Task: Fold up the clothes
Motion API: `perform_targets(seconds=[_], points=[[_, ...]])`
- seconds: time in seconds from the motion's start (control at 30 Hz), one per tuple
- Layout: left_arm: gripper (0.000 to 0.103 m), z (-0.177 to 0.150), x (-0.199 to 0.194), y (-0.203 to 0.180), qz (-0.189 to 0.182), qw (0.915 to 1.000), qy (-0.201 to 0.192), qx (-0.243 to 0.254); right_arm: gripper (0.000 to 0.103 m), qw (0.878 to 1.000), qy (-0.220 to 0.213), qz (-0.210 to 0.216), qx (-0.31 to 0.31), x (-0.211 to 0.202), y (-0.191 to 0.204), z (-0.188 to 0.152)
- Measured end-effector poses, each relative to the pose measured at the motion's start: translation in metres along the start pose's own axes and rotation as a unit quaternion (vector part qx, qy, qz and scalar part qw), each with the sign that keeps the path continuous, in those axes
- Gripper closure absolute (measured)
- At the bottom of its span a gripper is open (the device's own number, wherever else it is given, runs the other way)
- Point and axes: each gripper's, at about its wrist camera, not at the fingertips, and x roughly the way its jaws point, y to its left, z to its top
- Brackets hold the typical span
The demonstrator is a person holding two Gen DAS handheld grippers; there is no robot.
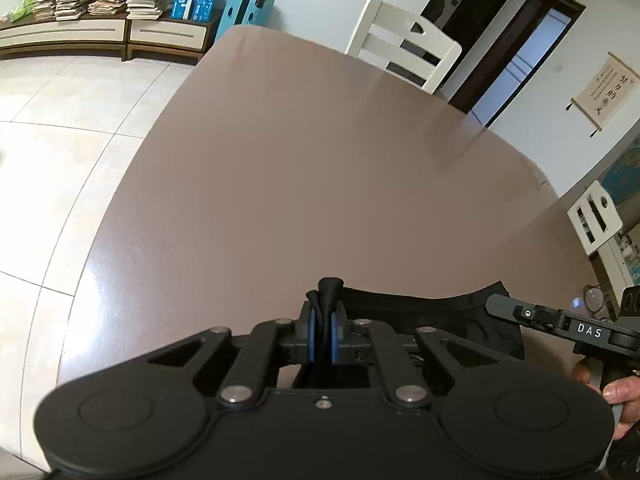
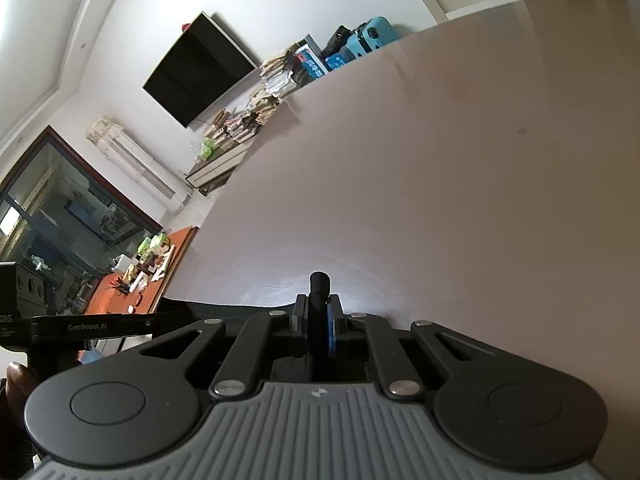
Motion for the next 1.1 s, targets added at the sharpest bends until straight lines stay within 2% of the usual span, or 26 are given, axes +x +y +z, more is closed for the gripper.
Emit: perform_targets(seconds=[0.3,0.57,0.77,1.1], points=[[0.095,-0.007,-0.022,-0.007,-0.021,0.9996,-0.017,0.012,0.094,0.999,-0.017,0.03,-0.018,-0.026,0.023,0.001],[0.095,-0.03,-0.054,-0.015,-0.054,0.9975,-0.022,0.038,0.095,0.997,-0.02,0.062,-0.035,-0.057,0.05,-0.013],[0.095,-0.062,-0.08,-0.019,-0.077,0.9954,-0.007,0.056,0.095,0.996,-0.002,0.075,-0.053,-0.086,0.067,-0.038],[0.095,-0.121,-0.112,-0.026,-0.104,0.9896,0.031,0.095,0.095,0.993,0.06,0.078,-0.07,-0.117,0.084,-0.099]])
